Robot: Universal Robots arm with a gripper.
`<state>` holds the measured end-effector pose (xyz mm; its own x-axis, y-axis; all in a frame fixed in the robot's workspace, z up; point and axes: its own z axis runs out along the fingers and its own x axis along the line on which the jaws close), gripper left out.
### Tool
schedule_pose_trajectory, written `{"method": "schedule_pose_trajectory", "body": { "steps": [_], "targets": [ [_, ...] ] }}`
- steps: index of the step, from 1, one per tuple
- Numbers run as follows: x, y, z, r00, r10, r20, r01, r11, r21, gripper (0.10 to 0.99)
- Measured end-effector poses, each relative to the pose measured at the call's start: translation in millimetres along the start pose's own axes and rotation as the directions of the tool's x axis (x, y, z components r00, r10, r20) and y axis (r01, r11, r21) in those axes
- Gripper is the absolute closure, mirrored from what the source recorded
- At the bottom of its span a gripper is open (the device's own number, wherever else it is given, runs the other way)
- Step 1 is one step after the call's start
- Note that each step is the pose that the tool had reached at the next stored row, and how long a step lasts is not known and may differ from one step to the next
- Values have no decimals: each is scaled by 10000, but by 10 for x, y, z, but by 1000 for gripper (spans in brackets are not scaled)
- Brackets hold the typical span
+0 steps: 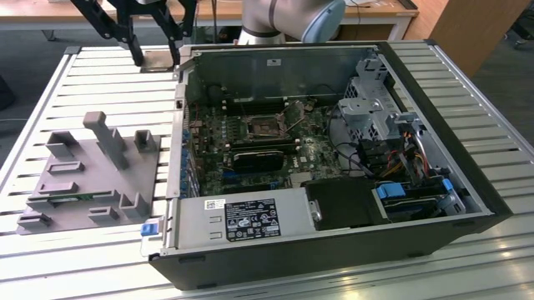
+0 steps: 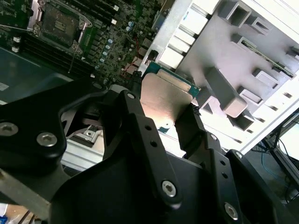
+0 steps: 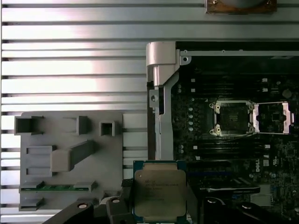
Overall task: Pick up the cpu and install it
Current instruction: 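Pick up the cpu and move it towards the insertion slot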
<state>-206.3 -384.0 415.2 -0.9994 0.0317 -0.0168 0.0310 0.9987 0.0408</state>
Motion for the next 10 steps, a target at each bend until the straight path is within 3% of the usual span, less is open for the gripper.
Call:
{"method": "schedule_pose_trajectory", "body": {
  "steps": [10],
  "targets": [
    [-244, 58, 14, 10000, 0, 7, 0, 10000, -1, 545]
  ]
}}
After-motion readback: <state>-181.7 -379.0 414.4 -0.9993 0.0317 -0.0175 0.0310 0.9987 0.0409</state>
